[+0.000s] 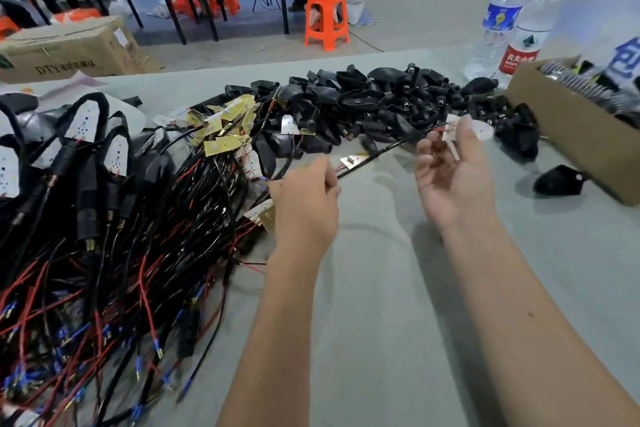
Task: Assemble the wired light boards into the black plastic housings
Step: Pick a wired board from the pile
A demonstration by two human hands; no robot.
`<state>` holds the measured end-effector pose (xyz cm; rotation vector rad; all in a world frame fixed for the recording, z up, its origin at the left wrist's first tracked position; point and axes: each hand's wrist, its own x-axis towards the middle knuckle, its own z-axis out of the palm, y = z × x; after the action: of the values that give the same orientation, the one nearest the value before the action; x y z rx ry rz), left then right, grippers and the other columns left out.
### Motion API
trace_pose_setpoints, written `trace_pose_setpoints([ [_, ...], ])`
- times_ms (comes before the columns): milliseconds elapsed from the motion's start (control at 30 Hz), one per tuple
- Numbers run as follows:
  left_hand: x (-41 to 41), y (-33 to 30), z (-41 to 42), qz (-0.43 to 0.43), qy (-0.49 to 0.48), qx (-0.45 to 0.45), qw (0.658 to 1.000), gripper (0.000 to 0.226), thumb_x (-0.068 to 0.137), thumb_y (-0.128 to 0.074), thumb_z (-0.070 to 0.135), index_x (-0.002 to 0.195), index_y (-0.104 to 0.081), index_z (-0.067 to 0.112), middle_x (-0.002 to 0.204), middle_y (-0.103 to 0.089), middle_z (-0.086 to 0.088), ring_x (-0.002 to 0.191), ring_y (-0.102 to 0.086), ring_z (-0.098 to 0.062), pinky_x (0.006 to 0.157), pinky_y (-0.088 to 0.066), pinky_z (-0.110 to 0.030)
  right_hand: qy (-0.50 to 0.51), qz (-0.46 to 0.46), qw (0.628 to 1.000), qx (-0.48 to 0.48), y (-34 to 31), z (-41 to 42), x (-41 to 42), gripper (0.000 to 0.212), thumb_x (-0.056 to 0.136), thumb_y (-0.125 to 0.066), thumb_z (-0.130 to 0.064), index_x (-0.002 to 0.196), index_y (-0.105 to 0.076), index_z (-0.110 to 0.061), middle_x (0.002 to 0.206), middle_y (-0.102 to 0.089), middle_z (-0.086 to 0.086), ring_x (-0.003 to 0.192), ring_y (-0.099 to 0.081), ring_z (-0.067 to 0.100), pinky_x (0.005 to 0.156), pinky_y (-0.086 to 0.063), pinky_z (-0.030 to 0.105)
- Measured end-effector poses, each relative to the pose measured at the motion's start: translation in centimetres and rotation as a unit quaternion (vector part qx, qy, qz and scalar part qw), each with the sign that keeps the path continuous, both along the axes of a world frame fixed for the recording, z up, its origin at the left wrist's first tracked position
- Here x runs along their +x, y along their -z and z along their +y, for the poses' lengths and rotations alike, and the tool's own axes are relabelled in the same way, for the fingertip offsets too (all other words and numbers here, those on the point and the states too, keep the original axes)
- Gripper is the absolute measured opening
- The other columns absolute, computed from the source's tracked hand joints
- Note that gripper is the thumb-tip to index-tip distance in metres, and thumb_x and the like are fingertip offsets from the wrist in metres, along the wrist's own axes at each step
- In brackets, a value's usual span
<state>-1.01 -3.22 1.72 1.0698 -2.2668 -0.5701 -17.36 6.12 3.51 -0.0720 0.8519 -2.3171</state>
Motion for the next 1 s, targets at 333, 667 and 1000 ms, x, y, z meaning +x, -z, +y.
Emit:
trace_pose_setpoints([
  [333, -7.0, 0.8, 6.2, 0.191, 0.065, 0.106, 0.974, 0.025, 0.088, -0.074, 0.015, 0.088, -0.053, 0.029, 0.076, -0.069, 0.010, 0.072, -0.067, -0.011, 0.072, -0.056, -0.042, -0.171, 0.309, 0.879, 0.319, 1.0, 2.4, -1.4, 0.023, 0.101, -0.064, -0.023, 0.088, -0.075, -0.009, 0.076, -0.062, 0.008, 0.055, -0.044, 0.010, 0.041, -0.031, 0.018],
  [667, -10.5, 1.6, 12.3, -0.102, 0.130, 0.079, 0.983, 0.076, 0.052, -0.066, 0.078, 0.110, -0.056, 0.031, 0.105, -0.043, 0.004, 0.111, -0.041, -0.025, 0.093, -0.037, -0.035, 0.049, 0.157, 0.962, 0.217, 0.3, 7.1, -6.8, 0.028, 0.108, -0.051, -0.023, 0.081, -0.052, -0.016, 0.059, -0.060, -0.001, 0.040, -0.037, 0.007, 0.034, -0.021, 0.017],
  [1000, -8.6, 0.1, 10.1, -0.048, 0.117, 0.095, 0.987, 0.024, 0.078, -0.079, 0.037, 0.091, -0.072, 0.018, 0.085, -0.071, -0.003, 0.081, -0.067, -0.026, 0.072, -0.054, -0.038, -0.008, 0.075, 0.991, 0.114, 2.2, 7.2, -6.2, 0.019, 0.108, -0.051, -0.019, 0.092, -0.058, -0.010, 0.067, -0.056, 0.002, 0.050, -0.042, 0.008, 0.040, -0.028, 0.016],
])
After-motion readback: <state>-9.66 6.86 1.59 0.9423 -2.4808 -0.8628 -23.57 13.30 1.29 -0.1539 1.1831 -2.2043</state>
